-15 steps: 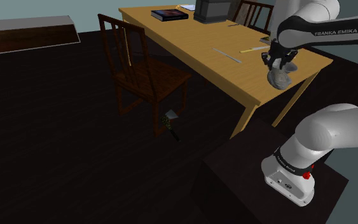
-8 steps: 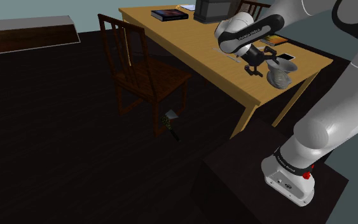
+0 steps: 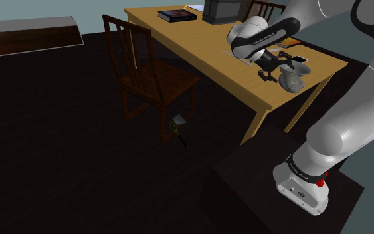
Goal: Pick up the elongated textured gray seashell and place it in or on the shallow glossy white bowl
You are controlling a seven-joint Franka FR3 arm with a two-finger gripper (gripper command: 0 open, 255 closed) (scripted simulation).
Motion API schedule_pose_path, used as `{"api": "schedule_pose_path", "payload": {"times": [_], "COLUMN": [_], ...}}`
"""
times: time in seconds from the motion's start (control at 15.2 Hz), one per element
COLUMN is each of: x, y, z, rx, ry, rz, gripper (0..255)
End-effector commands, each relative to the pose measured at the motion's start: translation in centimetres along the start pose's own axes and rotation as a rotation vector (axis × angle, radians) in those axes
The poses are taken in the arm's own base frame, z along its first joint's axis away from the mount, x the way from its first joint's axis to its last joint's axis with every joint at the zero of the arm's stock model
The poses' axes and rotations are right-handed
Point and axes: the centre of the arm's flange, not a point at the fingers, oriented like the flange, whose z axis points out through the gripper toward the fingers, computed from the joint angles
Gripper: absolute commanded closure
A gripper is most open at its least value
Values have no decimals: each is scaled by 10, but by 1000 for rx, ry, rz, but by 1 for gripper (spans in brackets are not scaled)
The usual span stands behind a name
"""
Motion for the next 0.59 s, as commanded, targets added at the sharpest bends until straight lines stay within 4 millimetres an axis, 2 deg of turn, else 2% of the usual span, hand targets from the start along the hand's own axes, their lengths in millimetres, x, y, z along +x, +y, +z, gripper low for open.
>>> {"api": "schedule_pose_path", "payload": {"times": [0.0,0.2,0.26,0.53], "x": [2,2,2,1], "y": [-4,-4,-3,-4], "z": [11,11,11,9], "rx": [-18,-18,-18,-18], "ry": [-19,-19,-19,-20], "rz": [-5,-5,-5,-5], "gripper": [0,0,255,255]}}
